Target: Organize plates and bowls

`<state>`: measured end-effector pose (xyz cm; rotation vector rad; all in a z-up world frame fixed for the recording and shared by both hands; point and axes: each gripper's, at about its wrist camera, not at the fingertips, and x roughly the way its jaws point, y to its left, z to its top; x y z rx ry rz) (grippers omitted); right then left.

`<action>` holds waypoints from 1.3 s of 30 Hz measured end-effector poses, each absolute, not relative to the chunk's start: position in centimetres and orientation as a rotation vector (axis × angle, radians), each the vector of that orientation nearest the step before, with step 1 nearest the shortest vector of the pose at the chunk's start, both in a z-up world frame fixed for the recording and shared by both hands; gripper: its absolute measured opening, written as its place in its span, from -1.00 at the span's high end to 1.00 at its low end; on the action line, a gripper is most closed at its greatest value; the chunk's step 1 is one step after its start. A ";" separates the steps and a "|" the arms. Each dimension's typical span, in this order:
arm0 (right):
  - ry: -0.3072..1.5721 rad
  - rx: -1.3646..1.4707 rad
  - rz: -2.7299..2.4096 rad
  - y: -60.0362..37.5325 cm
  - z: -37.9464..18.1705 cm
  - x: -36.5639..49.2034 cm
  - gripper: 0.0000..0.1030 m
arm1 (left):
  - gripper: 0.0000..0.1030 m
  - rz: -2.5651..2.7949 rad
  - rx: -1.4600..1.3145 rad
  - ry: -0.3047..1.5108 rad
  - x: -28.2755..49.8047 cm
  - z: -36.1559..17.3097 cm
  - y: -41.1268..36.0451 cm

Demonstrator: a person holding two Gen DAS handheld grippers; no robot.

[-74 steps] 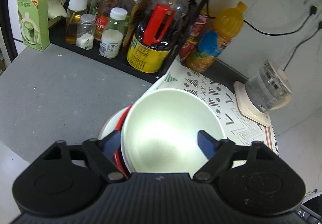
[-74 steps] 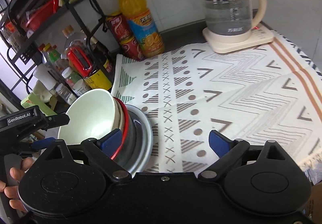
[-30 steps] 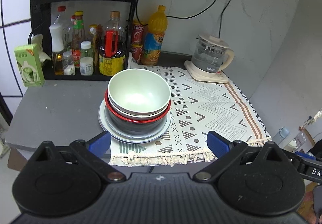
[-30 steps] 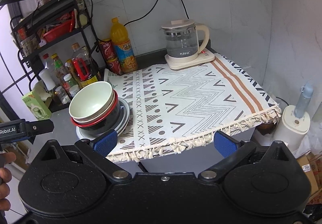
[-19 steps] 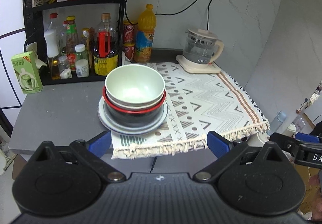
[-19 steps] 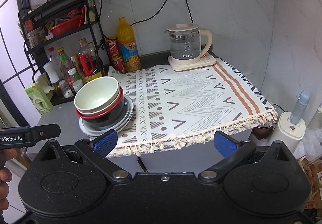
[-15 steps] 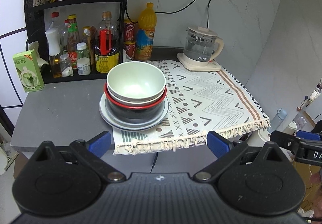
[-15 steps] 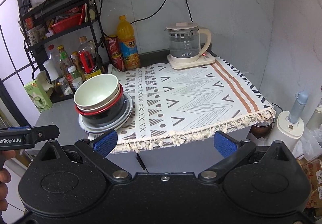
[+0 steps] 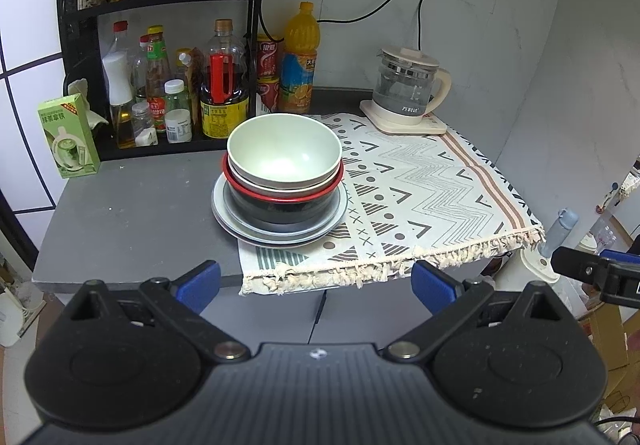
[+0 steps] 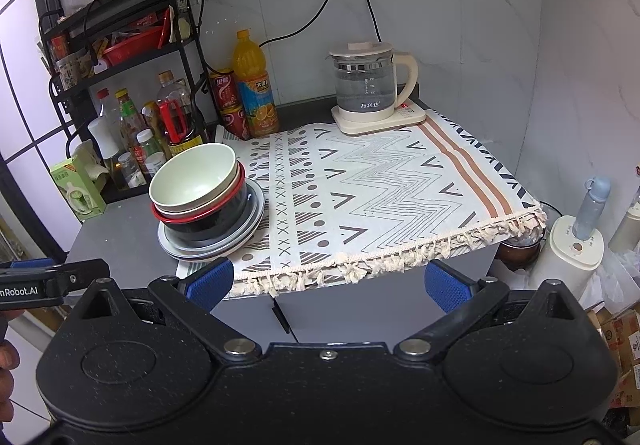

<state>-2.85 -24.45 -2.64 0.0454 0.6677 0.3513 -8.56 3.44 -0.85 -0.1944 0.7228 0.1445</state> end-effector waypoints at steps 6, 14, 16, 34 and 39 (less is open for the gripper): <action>0.666 0.049 0.350 -24.6 -2.7 -2.9 -0.99 | -0.95 0.143 -0.205 0.729 -8.4 -1.2 3.5; 0.669 0.043 0.351 -24.5 -2.8 -2.7 -0.99 | -0.95 0.135 -0.200 0.726 -8.2 -1.1 3.3; 0.669 0.042 0.349 -24.4 -2.8 -2.7 -0.99 | -0.95 0.136 -0.200 0.727 -8.2 -1.1 3.3; 0.659 0.038 0.371 -23.8 -2.4 -2.3 -0.99 | -0.95 0.147 -0.198 0.719 -8.3 -0.5 3.6; 0.656 0.029 0.378 -23.7 -2.4 -2.4 -1.00 | -0.95 0.155 -0.201 0.717 -8.7 -0.3 3.5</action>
